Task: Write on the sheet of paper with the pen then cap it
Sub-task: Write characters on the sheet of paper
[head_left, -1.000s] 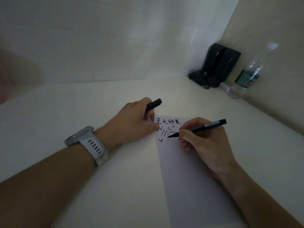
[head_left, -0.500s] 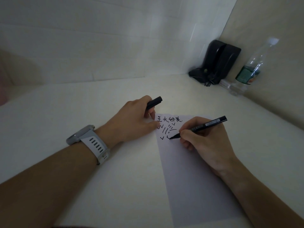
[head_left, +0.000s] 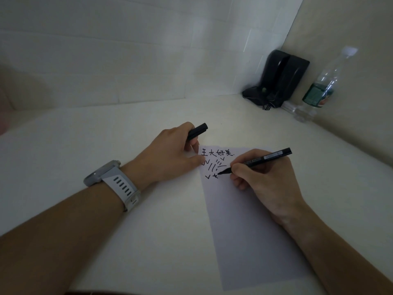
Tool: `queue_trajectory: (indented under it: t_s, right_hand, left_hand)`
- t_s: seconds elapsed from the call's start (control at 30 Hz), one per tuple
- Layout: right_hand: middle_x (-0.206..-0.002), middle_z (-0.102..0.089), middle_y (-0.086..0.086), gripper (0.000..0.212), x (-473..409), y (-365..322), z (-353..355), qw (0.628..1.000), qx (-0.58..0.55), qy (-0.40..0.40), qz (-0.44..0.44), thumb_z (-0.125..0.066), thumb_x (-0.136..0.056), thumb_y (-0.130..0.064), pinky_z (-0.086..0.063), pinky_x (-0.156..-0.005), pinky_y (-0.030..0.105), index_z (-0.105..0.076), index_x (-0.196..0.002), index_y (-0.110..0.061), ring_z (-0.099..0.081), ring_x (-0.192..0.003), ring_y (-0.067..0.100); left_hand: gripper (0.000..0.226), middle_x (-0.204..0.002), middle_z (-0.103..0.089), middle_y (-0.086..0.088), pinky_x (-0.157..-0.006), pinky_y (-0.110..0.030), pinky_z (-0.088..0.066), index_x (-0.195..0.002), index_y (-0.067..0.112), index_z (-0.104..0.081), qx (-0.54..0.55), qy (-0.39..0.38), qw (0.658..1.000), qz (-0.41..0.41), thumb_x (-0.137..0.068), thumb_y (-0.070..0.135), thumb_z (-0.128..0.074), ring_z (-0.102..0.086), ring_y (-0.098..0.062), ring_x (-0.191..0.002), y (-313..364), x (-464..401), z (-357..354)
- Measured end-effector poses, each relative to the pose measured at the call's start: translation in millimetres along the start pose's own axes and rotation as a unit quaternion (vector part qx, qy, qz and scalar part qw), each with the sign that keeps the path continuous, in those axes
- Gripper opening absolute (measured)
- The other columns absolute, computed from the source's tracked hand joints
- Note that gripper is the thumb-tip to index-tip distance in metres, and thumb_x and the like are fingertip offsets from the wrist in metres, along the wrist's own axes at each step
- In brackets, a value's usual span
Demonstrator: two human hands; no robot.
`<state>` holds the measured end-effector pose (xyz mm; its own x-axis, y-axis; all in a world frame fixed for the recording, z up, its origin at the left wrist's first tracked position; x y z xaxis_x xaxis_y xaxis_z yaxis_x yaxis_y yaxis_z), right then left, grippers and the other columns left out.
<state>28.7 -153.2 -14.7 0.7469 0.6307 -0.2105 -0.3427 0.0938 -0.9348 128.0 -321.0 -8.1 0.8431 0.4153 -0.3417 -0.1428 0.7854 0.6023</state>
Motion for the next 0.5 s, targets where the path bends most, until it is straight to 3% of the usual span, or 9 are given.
queue_trajectory:
  t_s: [0.5]
  right_hand:
    - [-0.061,-0.074,0.016,0.009,0.0,1.6,-1.3,1.0,0.02,-0.009,-0.005,-0.071,-0.076,-0.002,-0.054,-0.055,0.032,-0.075,-0.07,-0.007,-0.068,-0.054,0.024]
  left_hand:
    - [0.044,-0.089,-0.069,0.009,-0.058,-0.011,-0.036,-0.071,0.034,-0.032,-0.002,0.001,1.0,-0.006,-0.077,0.03,-0.076,-0.05,0.004,-0.064,-0.5,-0.7,-0.4]
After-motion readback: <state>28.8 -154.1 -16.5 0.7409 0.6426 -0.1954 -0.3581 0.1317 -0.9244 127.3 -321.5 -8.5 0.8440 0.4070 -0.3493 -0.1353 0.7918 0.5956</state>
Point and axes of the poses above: each hand's wrist, its own x-axis away from the middle knuckle, its own z-axis out of the back of the hand, y = z × x, the point moved 9 cm from there along -x, towards the middle knuckle
